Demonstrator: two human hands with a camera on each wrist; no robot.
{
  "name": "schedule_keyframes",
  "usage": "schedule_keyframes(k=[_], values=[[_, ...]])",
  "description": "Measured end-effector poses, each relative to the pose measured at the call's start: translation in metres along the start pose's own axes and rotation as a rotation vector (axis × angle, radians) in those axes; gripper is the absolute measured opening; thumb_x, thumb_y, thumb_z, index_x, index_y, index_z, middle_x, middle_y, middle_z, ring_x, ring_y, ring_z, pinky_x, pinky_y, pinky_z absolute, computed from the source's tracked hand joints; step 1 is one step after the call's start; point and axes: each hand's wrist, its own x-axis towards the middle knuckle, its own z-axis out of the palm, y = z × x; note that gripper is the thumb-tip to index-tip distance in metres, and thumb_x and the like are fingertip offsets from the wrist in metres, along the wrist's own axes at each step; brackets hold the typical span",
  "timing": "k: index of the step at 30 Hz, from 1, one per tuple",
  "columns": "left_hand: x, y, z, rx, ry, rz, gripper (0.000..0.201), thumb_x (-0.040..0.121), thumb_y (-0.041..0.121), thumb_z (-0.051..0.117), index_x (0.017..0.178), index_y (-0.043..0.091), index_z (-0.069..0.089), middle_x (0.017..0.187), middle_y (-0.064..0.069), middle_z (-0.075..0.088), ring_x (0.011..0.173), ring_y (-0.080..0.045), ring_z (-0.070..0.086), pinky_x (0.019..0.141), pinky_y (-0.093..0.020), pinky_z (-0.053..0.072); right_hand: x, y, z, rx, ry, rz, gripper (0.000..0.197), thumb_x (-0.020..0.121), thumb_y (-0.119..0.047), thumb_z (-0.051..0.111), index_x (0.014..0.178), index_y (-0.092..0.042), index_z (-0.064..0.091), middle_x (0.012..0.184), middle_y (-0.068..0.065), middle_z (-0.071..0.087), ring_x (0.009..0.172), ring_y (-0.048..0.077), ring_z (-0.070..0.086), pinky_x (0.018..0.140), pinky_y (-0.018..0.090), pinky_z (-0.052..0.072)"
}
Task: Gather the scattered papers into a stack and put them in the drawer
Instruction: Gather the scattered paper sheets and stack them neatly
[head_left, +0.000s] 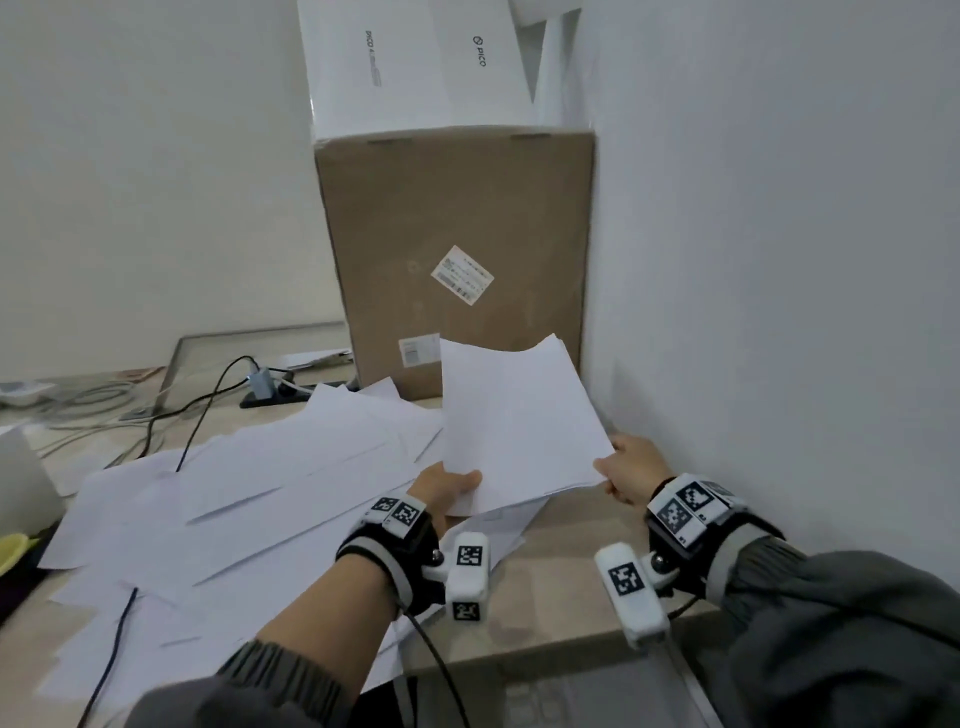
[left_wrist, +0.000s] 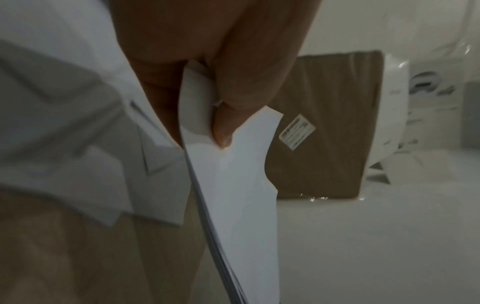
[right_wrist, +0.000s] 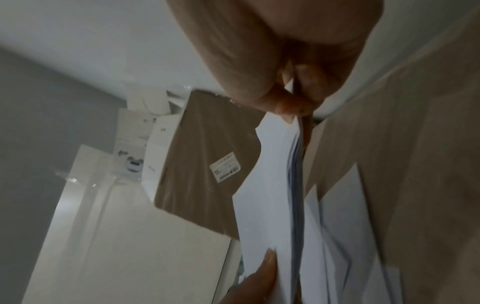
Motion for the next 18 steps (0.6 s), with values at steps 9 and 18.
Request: schedule_keyframes(k=[9,18], values=[[0.051,-0.015,0.059,0.093,-0.029,-0.013,0.045,0.090,0.021,0.065,0.126,-0.003,0.053,0.121,-0.020,0.063,0.108,-0.033,0.061,0.095,-0.045,0.051,0.044,0.050,-0.026,-0.227,0.108,0.155,0.020,0.088,-0.008,0.046,0.093,-0.006,0.065,0.092,0.016,0.067,0.091,0.034,0.065,0.069,0.026,0.042],[0.014,0.004,-0.079,0.355,0.348,0.100,0.047,0.091,0.015,0.058,0.135,0.002,0.049,0.139,-0.021,0.051,0.130,-0.035,0.047,0.111,-0.044,0.037,0.007,-0.002,0.022,-0.540,0.017,0.072,0.052,0.088,-0.020,0.052,0.138,-0.010,0.040,0.143,0.014,0.027,0.120,0.034,0.049,0.100,0.034,0.042]])
